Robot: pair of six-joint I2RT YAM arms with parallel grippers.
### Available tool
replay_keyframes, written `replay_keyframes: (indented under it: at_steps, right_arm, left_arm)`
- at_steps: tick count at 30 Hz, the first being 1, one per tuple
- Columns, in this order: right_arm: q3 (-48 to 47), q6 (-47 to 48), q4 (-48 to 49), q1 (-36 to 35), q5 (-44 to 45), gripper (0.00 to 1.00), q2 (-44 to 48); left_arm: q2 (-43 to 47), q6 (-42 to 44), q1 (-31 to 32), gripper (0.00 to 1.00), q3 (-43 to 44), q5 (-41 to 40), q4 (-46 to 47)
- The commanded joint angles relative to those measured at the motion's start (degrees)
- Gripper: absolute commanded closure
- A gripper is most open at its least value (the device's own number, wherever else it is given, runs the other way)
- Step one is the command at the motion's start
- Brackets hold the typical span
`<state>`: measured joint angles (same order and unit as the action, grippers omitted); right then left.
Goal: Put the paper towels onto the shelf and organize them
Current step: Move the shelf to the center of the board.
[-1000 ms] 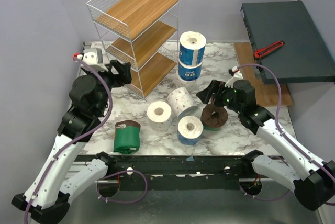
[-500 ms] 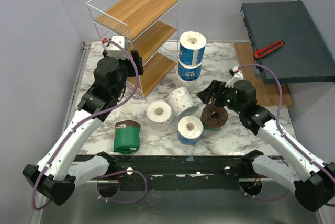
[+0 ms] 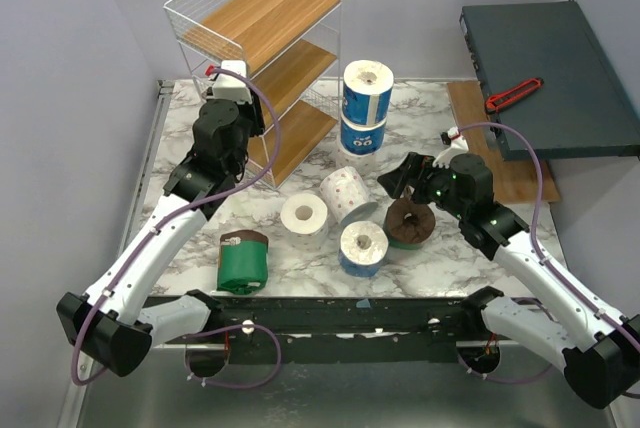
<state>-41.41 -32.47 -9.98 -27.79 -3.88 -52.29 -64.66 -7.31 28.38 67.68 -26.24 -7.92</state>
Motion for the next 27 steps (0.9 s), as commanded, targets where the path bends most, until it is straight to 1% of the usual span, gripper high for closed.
replay_keyframes:
  at_steps: [1,6,9,18,27]
  right_arm:
    - [-0.2,1.0,-1.4,-0.3,1.4,0.01,0.8]
    - [0.0,1.0,-1.4,-0.3,1.3,0.01,0.7]
    - [0.1,1.0,-1.4,-0.3,1.5,0.01,0.8]
    - [0.4,1.1,-1.7,-0.3,1.9,0.01,1.2]
    - [-0.4,1.0,-2.2,-0.3,1.6,0.01,1.0]
  left_arm:
    - [1.2,1.1,-2.0,0.61,-0.4,-2.3,2.3]
    - [1.7,0.6,-5.0,0.72,-0.5,0.2,2.1]
    - [1.8,-0.2,-6.7,0.76,-0.7,1.3,1.9]
    - [2.0,-3.9,-13.6,0.75,-0.9,4.5,0.2]
    - [2.5,-5.0,-15.8,0.71,-0.9,4.2,-0.2]
